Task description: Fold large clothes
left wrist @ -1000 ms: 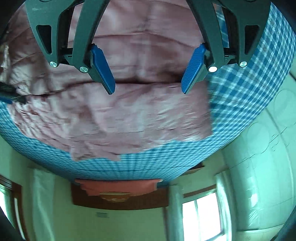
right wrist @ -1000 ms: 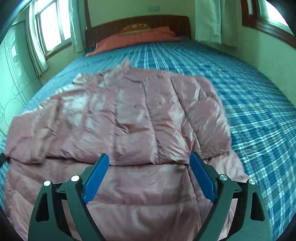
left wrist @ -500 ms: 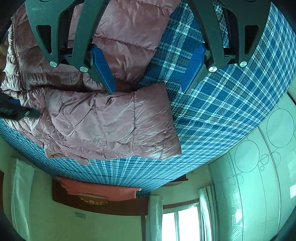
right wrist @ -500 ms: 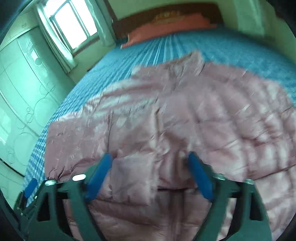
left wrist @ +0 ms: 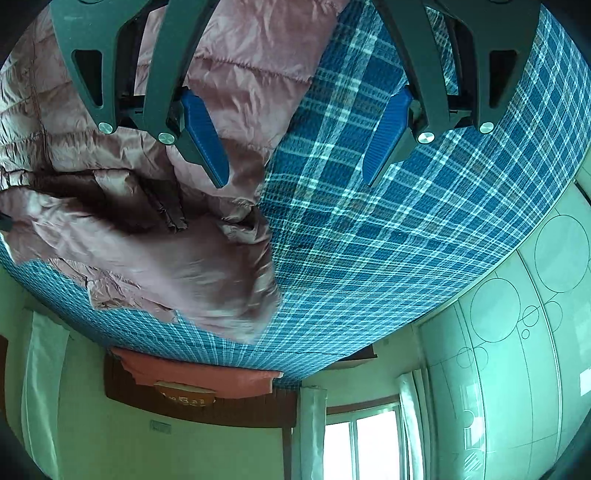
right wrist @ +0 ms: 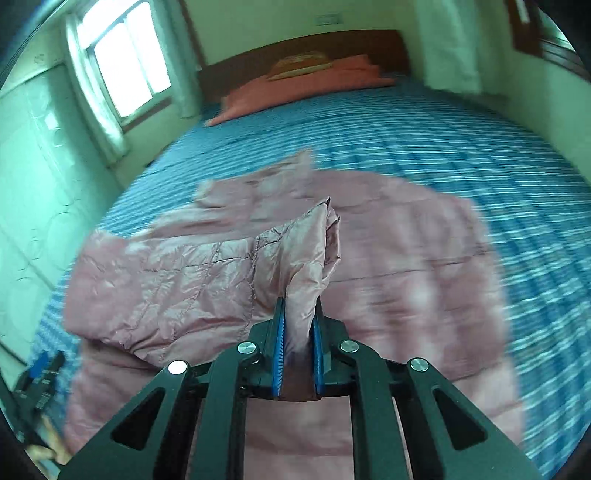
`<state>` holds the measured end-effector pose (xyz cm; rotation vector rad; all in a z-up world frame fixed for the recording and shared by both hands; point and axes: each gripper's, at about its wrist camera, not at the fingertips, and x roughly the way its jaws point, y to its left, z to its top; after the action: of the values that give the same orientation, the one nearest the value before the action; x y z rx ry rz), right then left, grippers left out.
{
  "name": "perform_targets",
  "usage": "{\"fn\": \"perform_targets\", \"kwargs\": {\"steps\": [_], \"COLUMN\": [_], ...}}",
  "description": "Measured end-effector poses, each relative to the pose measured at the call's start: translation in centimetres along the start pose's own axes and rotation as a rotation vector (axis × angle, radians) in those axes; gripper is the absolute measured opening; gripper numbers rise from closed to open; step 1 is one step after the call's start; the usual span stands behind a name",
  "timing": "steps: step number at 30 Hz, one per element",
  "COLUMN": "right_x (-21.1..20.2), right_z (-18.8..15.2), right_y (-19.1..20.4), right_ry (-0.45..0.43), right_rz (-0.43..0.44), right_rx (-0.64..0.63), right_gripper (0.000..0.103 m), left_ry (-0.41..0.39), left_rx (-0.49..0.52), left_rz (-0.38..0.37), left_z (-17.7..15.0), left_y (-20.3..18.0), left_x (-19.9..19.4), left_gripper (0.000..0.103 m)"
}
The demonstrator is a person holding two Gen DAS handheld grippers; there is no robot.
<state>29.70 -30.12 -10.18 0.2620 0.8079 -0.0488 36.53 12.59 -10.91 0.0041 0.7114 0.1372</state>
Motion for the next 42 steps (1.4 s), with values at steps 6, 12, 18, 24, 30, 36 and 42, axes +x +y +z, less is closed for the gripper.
{"fn": "perform_targets", "kwargs": {"steps": [6,12,18,24,30,36,42], "right_x": [1.6,-0.8,0.9,5.7,2.9,7.0,7.2], "right_z": [0.0,0.9,1.1,-0.1,2.5,4.5,3.6], "right_y": [-5.7,-6.7,-3.6,-3.0,-2.4,-1.7,-1.3], "right_ry": [0.043,-0.056,-0.037,0.066,-0.018,0.017,0.030], "right_rz": [-0.085,-0.130,-0.055,-0.092,-0.076,-0.079,-0.108], "right_rx": [0.037,0.111,0.042,-0.041,-0.030,-0.028,-0.086], "right_gripper": [0.013,0.054,0.056,0.058,0.058,0.058,0.059], "left_ry": [0.008,0.005,0.021,0.190,0.131,0.073,0.184], "left_rx": [0.035,0.040,0.038,0.040,0.024,0.022,-0.054], "left_rz": [0.006,-0.002,0.014,0.029,0.077,0.033,0.020], "left_z": [1.0,3.4,5.7,4.7,6.3,8.0,7.0], "left_y": [-1.7,-3.5,-5.8,-6.4,-6.1,-8.2,-7.2], "left_x": [1.0,2.2,5.4,10.9,7.9,8.9,11.3], "left_gripper": [0.075,0.074,0.075,0.075,0.073,0.073,0.074]}}
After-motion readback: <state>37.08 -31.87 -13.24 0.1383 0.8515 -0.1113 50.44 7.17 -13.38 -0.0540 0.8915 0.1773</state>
